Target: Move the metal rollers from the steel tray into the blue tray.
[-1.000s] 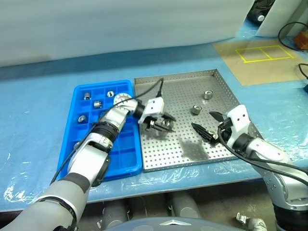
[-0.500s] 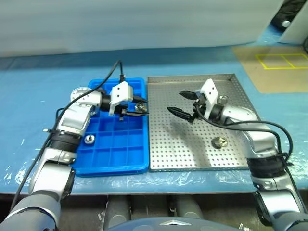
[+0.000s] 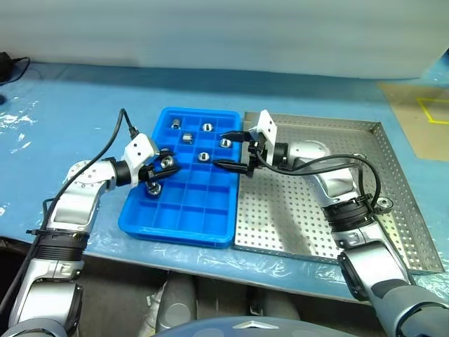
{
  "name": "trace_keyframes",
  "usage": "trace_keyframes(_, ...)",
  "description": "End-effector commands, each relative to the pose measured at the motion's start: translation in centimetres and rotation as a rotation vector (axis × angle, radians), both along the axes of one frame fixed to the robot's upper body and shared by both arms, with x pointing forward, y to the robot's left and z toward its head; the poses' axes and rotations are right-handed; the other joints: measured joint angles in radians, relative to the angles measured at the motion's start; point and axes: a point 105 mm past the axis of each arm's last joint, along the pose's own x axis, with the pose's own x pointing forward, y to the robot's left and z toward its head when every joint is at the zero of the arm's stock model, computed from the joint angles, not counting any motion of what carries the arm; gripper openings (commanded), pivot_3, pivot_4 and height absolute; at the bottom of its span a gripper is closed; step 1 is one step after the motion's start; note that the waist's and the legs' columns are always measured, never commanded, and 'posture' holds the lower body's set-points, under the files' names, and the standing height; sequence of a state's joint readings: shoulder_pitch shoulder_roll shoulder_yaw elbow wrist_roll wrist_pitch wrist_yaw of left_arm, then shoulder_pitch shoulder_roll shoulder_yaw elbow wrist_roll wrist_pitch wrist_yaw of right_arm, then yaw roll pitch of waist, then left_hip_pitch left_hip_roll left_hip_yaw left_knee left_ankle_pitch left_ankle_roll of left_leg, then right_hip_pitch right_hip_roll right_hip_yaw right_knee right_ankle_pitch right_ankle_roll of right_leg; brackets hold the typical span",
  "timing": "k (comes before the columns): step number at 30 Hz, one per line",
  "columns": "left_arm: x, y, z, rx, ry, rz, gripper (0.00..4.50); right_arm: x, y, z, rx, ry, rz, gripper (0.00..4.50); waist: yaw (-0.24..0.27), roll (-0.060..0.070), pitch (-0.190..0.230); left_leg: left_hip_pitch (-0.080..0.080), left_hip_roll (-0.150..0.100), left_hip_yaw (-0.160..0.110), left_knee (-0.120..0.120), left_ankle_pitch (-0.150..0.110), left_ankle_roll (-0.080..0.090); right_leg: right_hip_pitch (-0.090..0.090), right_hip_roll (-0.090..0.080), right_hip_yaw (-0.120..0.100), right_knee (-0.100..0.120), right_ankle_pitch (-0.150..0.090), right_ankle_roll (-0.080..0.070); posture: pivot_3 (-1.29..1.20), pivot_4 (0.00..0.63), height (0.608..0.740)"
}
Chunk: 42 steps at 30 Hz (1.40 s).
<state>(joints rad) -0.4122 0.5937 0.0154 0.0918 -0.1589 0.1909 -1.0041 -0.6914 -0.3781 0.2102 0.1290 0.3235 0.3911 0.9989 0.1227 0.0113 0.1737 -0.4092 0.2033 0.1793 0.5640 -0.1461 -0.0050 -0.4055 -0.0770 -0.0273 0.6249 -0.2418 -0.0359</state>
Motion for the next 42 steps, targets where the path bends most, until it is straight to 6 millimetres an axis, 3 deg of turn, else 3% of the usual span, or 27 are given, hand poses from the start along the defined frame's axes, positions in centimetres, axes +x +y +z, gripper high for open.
trace_keyframes(1,0.7,-0.5,0.4,-0.009,-0.041,0.001,1.73,-0.2,0.3,1.1,0.01,-0.049,0.021,4.5,0.001,0.0,0.0,0.001,0.0,0.0,0.0,0.001,-0.001,0.0,0.0,0.0,0.001,0.0,0.0,0.13,0.15,0.74)
trace_keyframes(11,1.2,-1.1,-2.0,0.021,0.033,-0.03,1.73,-0.3,-0.8,0.6,0.001,-0.047,-0.035,4.5,-0.002,0.0,0.0,0.0,0.002,-0.001,-0.002,0.003,-0.005,-0.002,0.003,0.0,0.0,0.0,0.0,0.07,0.15,0.74)
trace_keyframes(12,1.2,-1.1,-2.0,0.022,0.034,-0.034,2.5,-0.3,-0.9,0.5,0.002,-0.047,-0.04,4.5,-0.002,0.0,0.0,0.0,0.002,-0.001,-0.002,0.003,-0.005,-0.002,0.003,0.0,0.0,0.0,0.0,0.07,0.15,0.74)
trace_keyframes(16,2.0,-1.3,-0.9,0.04,-0.032,-0.026,3.75,-0.2,-1.1,0.4,0.001,-0.049,-0.06,4.5,-0.003,0.0,0.0,0.0,0.002,-0.001,-0.002,0.003,-0.005,-0.001,0.003,0.001,0.0,0.0,0.0,0.05,0.15,0.74)
trace_keyframes(23,1.9,-4.8,3.4,-0.074,-0.11,-0.138,3.75,-0.3,-1.6,0.5,0.013,-0.049,-0.09,4.5,-0.003,0.0,0.0,0.0,0.001,-0.001,-0.002,0.003,-0.005,-0.002,0.002,0.0,0.0,0.0,0.0,-0.01,0.15,0.74)
trace_keyframes(26,2.0,-7.0,6.1,-0.19,-0.089,-0.216,3.75,-0.1,-2.9,0.9,0.014,-0.06,-0.146,4.5,-0.003,0.0,0.0,0.0,0.001,0.0,-0.001,0.003,-0.005,-0.001,0.002,0.001,0.0,0.0,0.0,-0.06,0.15,0.74)
trace_keyframes(30,3.8,-8.1,4.6,-0.068,-0.106,-0.248,3.75,0.1,-5.4,1.4,0.007,-0.083,-0.251,4.5,-0.021,-0.001,0.0,0.0,0.001,0.0,0.0,0.003,-0.005,-0.001,0.002,0.002,0.0,0.0,0.0,-0.17,0.15,0.74)
trace_keyframes(35,4.7,-11.4,3.6,-0.047,-0.075,-0.367,3.75,-1.3,-9.4,1.4,-0.013,-0.098,-0.415,4.5,-0.053,-0.001,0.0,0.001,0.0,0.001,-0.001,0.003,-0.004,0.001,0.003,0.003,-0.002,0.001,0.001,-0.33,0.15,0.74)
trace_keyframes(42,4.1,-17.0,3.2,-0.053,-0.059,-0.534,3.75,-4.2,-12.7,0.9,-0.006,-0.084,-0.622,4.5,-0.108,-0.002,0.0,0.0,-0.001,0.001,0.0,0.001,0.005,0.0,0.003,0.004,-0.003,0.001,0.002,-0.55,0.15,0.74)
